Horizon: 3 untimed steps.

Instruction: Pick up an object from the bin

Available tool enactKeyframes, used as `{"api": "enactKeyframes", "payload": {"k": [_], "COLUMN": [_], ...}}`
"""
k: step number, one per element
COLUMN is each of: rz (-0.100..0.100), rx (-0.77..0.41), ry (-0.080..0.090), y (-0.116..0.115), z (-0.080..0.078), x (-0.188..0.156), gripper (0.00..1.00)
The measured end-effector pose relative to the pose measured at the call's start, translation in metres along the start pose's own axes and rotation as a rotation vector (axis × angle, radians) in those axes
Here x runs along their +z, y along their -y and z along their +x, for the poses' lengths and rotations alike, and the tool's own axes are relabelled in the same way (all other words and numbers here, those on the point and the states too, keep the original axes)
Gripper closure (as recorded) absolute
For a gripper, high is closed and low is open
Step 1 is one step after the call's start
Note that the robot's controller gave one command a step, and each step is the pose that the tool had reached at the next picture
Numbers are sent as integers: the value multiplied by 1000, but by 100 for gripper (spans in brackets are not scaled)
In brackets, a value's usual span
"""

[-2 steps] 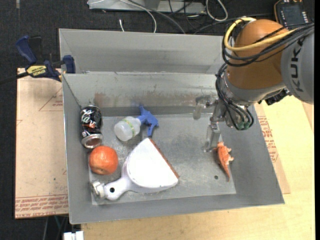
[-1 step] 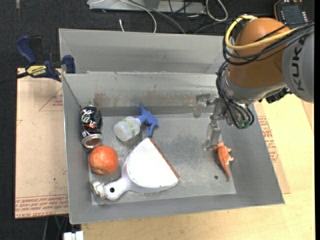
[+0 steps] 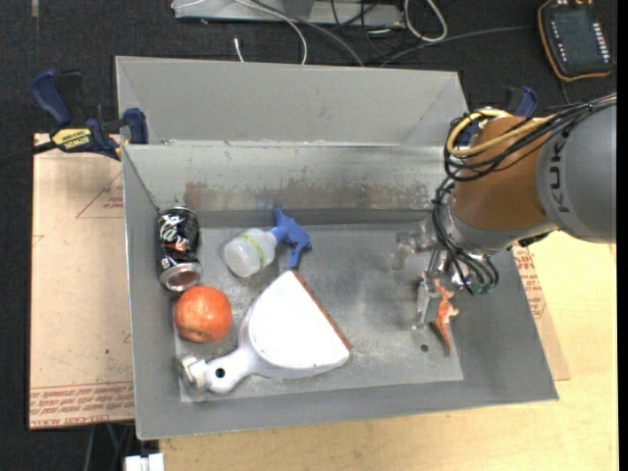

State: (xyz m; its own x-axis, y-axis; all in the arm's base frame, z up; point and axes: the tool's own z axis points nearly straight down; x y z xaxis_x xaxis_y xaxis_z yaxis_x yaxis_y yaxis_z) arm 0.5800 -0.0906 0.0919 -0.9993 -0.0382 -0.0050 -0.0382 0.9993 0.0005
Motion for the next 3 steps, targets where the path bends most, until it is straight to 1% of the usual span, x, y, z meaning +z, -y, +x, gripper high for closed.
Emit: {"api": "enactKeyframes", "payload": {"k": [1, 2, 3], "rz": [3, -3, 0], "rx": [-438, -330, -21], "ry": [16, -5, 20], "y": [25, 61, 62], "z": [-7, 18, 12], "x": [-60, -8, 21], "gripper": [0, 0, 0]}}
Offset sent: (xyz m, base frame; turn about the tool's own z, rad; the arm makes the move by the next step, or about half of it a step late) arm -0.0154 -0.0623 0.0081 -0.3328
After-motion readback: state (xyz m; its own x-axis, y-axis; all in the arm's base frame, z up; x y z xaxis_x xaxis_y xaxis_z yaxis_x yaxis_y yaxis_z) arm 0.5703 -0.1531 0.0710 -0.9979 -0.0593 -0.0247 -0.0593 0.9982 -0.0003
